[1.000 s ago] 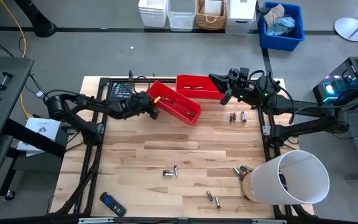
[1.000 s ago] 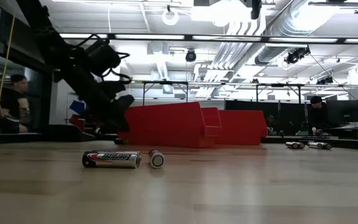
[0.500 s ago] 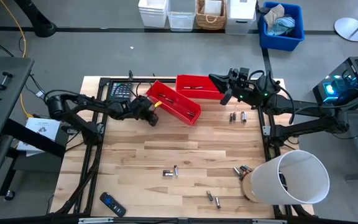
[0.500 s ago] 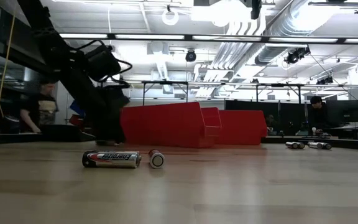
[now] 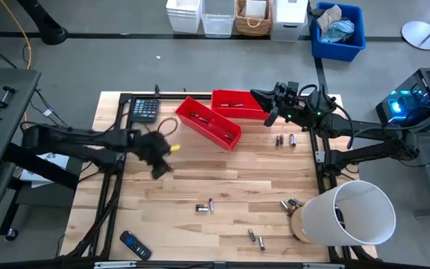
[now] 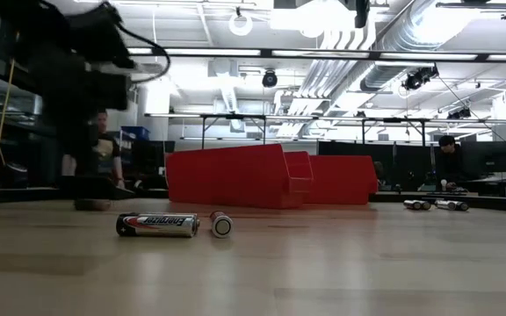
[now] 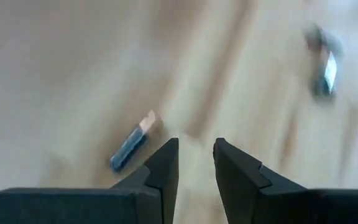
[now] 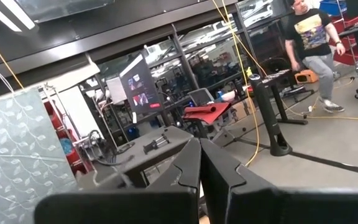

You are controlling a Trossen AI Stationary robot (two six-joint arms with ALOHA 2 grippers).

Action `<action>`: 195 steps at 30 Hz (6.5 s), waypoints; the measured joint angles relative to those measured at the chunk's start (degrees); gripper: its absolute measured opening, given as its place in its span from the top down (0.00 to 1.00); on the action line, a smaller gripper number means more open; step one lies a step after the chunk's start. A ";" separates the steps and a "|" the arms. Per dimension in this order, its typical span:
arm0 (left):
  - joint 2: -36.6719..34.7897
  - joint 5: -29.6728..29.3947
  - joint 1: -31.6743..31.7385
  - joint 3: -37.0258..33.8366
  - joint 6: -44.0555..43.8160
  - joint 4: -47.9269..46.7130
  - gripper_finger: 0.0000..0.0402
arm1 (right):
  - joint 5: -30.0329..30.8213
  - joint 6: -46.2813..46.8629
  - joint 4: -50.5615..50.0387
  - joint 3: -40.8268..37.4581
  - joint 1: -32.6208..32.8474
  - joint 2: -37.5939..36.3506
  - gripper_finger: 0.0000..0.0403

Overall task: Sort batteries
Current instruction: Put the black battery into the bottom red bin

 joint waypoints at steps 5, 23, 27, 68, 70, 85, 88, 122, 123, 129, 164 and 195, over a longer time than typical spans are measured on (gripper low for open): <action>-4.80 -3.12 -13.21 1.65 2.41 -4.36 0.75 | 0.00 0.03 -1.63 0.00 0.00 0.00 1.00; 12.65 -15.87 -34.86 0.76 0.08 3.14 0.41 | 0.00 0.64 -3.06 0.00 0.00 0.00 1.00; 18.15 -17.49 -39.15 0.49 -0.25 7.12 0.41 | -0.01 0.62 -3.63 0.00 0.00 -0.01 1.00; 12.13 -9.66 -21.58 6.13 -31.73 -24.67 0.61 | 1.08 -0.47 -6.86 0.00 0.00 0.96 1.00; 16.68 -7.90 -20.29 7.55 -23.33 -26.23 0.76 | 1.08 -0.47 -6.82 0.00 0.00 1.70 1.00; 39.48 6.92 -2.45 11.43 5.22 -43.00 1.00 | 1.06 0.01 -6.82 0.00 0.00 6.44 1.00; 39.49 2.89 -0.96 12.56 7.43 -43.42 1.00 | 1.06 -0.01 -6.84 0.00 0.00 6.44 1.00; 50.14 -1.76 12.67 9.02 8.82 -41.24 1.00 | 1.06 0.45 -8.28 0.00 0.00 6.44 1.00; 49.82 -1.91 11.84 8.81 6.41 -40.94 1.00 | 1.06 0.45 -8.30 0.00 0.00 6.44 1.00; 47.01 3.97 3.83 5.48 1.11 -36.13 1.00 | 1.06 0.45 -8.57 0.00 0.00 6.44 1.00; 45.17 -6.40 11.27 14.26 1.85 -37.82 1.00 | 1.08 1.47 -9.85 0.00 0.00 6.44 1.00; 34.22 -10.56 17.93 12.58 5.04 -43.29 0.76 | 2.15 0.12 -10.15 0.02 0.00 7.40 1.00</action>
